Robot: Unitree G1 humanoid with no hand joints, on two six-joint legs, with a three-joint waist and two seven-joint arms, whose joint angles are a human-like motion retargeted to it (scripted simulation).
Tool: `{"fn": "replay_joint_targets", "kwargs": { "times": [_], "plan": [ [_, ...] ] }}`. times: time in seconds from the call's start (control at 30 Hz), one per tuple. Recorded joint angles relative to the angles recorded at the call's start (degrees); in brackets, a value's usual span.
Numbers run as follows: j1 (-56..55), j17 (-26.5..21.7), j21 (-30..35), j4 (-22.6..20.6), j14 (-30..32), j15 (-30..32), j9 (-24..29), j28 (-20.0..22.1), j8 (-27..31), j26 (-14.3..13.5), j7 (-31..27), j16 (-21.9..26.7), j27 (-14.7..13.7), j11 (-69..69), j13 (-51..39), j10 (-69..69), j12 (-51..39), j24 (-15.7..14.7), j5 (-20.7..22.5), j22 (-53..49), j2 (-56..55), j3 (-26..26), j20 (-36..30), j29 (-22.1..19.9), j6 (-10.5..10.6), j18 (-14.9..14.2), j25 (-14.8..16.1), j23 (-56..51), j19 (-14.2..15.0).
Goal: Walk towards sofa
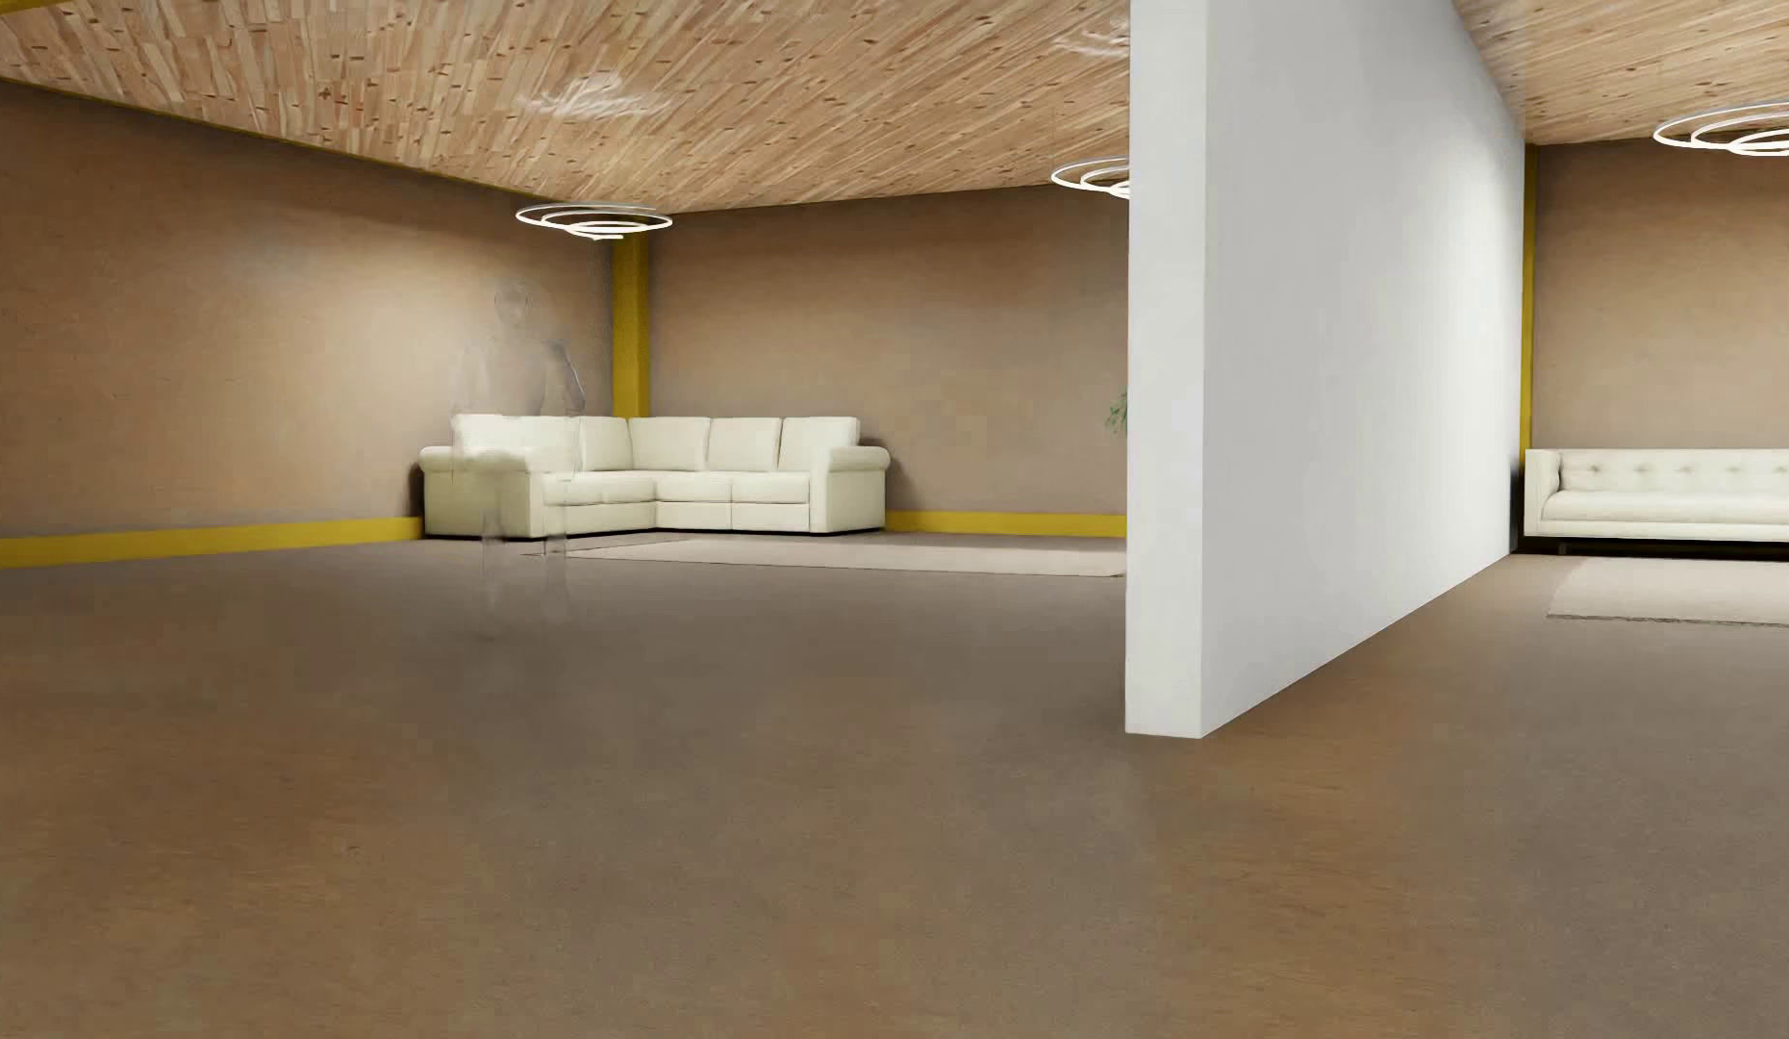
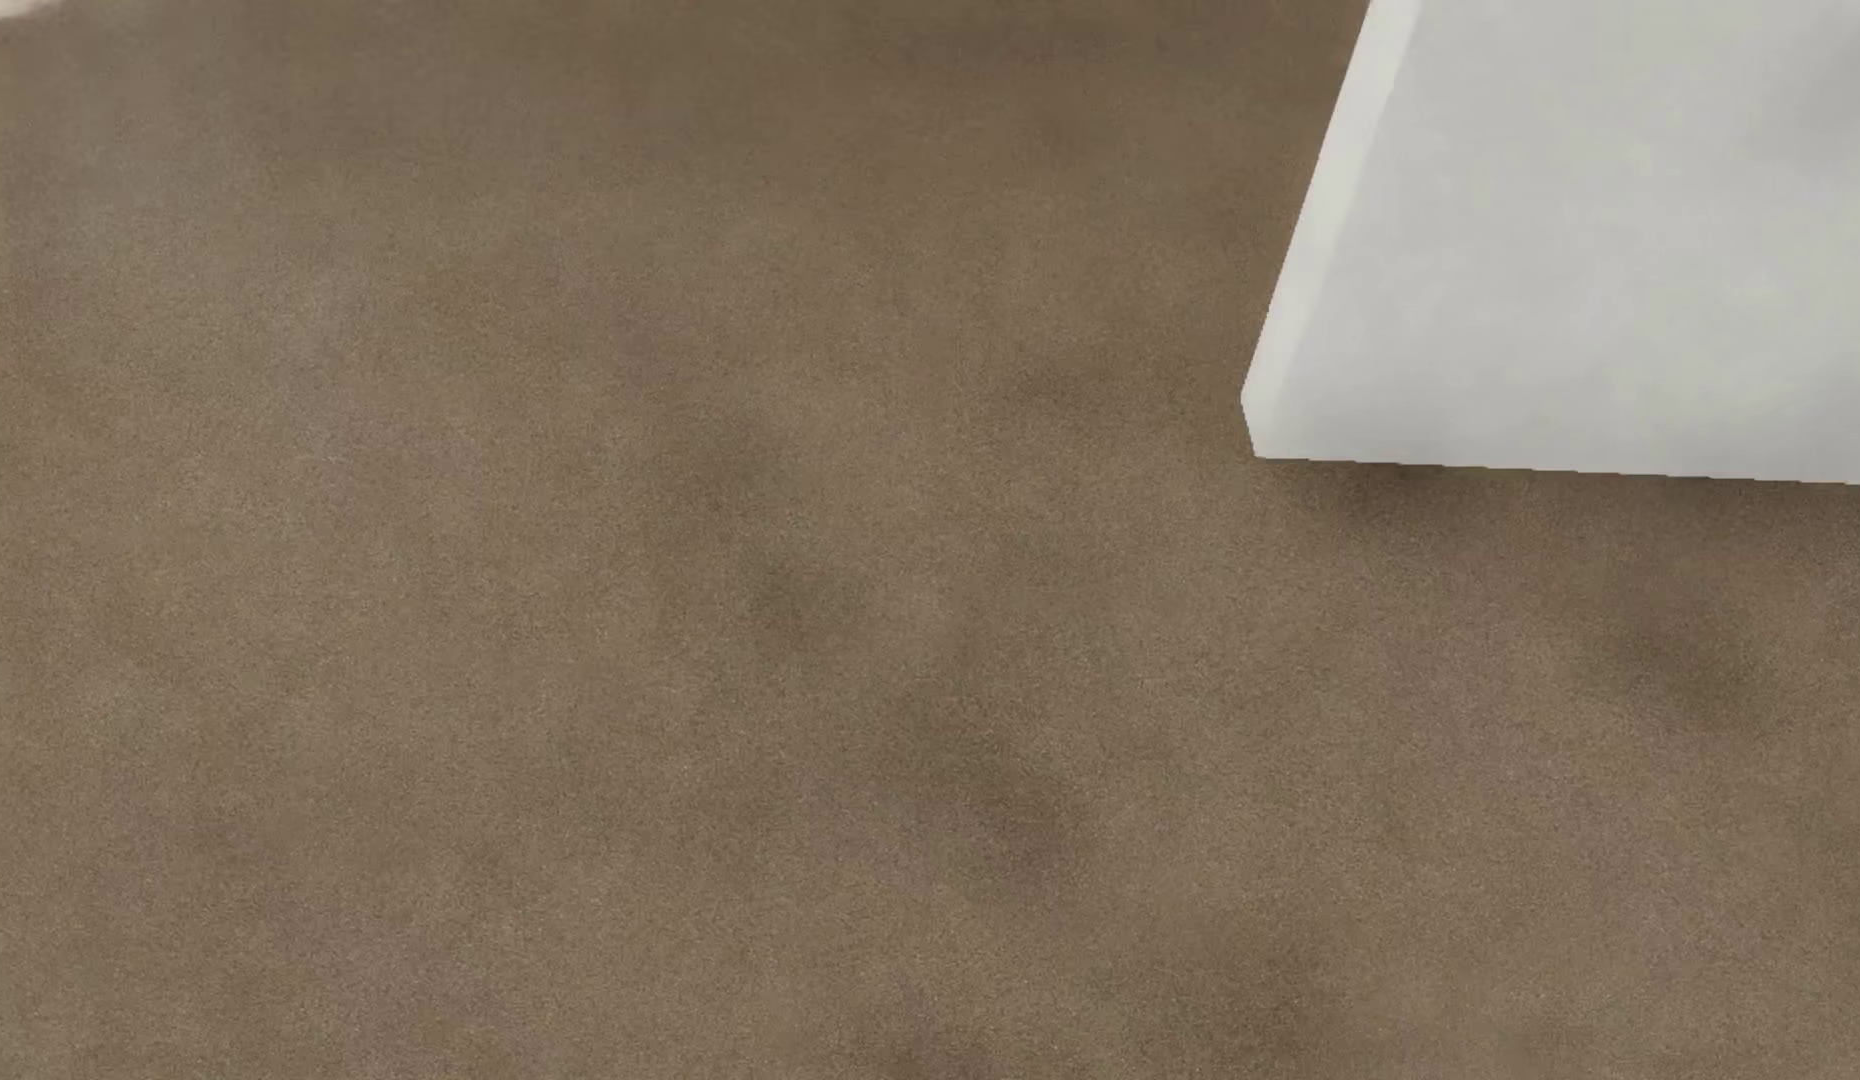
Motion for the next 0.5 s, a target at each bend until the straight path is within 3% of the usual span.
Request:
{"fn": "replay_joint_targets", "kwargs": {
  "times": [0.03,0.07,0.17,0.37,0.5],
  "plan": [
    [-1.91,-0.03,-0.34,-0.22,-5.32,0.26,-0.07,0.0,0.0,0.0,0.0,0.16,0.0,-3.05,-0.28,19.98,-0.74,0.0,0.95,-0.46,0.88,-2.25,1.81,0.0,-0.03,0.0,0.0,1.68,0.0],
    [-1.66,-0.04,-1.59,-0.18,-6.59,1.31,0.26,0.0,0.0,0.0,0.0,0.95,0.0,-1.82,-0.38,20.22,-1.73,0.0,0.73,-0.92,1.21,-2.09,4.8,0.0,-0.14,0.0,0.0,1.51,0.0],
    [-2.12,-0.43,1.42,0.14,-7.76,2.4,0.26,0.0,0.0,0.0,0.0,2.18,0.0,-2.75,-3.16,20.79,-5.17,0.0,1.38,-3.39,1.37,-1.37,4.1,0.0,-0.19,0.0,0.0,2.97,0.0],
    [0.06,0.22,-0.59,0.52,-8.76,6.34,0.44,0.0,0.0,0.0,0.0,0.79,0.0,-2.97,-4.95,19.91,-7.62,0.0,1.98,-4.09,0.25,-2.26,5.99,0.0,0.46,0.0,0.0,-0.96,0.0],
    [-2.49,0.65,1.39,-0.12,-12.39,9.5,1.14,0.0,0.0,0.0,0.0,1.41,0.0,-2.18,-5.07,21.52,-6.46,0.0,2.71,-4.26,-1.08,-1.73,5.28,0.0,0.23,0.0,0.0,-2.39,0.0]
  ]
}}
